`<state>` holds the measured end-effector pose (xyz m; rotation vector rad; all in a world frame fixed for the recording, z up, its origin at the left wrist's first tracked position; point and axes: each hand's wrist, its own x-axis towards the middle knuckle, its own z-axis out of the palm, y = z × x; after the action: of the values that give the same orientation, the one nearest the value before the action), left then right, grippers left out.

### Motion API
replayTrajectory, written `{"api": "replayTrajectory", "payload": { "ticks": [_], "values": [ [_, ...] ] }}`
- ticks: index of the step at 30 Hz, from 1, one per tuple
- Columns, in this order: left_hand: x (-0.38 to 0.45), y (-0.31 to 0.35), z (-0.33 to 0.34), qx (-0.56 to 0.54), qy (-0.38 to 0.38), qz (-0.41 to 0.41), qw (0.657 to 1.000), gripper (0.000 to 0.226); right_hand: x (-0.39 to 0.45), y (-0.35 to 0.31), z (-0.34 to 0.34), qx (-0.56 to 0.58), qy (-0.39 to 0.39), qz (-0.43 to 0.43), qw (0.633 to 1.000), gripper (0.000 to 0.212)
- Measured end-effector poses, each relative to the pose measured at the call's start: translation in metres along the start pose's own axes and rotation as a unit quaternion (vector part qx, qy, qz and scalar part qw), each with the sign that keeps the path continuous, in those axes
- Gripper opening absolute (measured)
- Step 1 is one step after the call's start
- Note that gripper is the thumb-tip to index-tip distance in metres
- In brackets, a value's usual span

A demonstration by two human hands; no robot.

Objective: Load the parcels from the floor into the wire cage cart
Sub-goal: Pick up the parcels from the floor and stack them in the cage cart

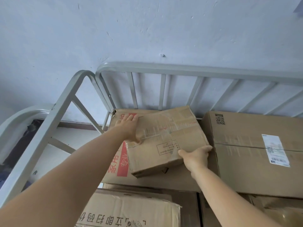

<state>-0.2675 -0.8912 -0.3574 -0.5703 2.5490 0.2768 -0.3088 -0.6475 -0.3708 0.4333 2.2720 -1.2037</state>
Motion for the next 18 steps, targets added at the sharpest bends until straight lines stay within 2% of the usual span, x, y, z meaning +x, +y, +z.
{"api": "replayTrajectory", "payload": {
  "ticks": [4,6,10,13,18],
  "values": [
    [-0.013,-0.013,0.001,-0.009,-0.044,-0.053,0.998,0.125,0.001,-0.01,0.014,-0.029,-0.049,-0.033,0.998,0.113],
    [-0.027,-0.021,0.009,-0.017,-0.066,-0.089,0.994,0.129,0.0,-0.017,0.028,-0.058,-0.096,-0.052,0.992,0.109],
    [-0.053,-0.043,0.023,-0.054,-0.058,-0.156,0.985,0.133,-0.008,-0.039,0.061,-0.142,-0.22,-0.081,0.962,0.094],
    [-0.068,-0.057,0.025,-0.083,-0.059,-0.196,0.975,0.125,-0.015,-0.052,0.083,-0.175,-0.283,-0.101,0.938,0.102],
    [-0.078,-0.07,0.03,-0.062,-0.058,-0.197,0.977,0.116,-0.015,-0.067,0.101,-0.205,-0.315,-0.099,0.922,0.112]
  ]
}}
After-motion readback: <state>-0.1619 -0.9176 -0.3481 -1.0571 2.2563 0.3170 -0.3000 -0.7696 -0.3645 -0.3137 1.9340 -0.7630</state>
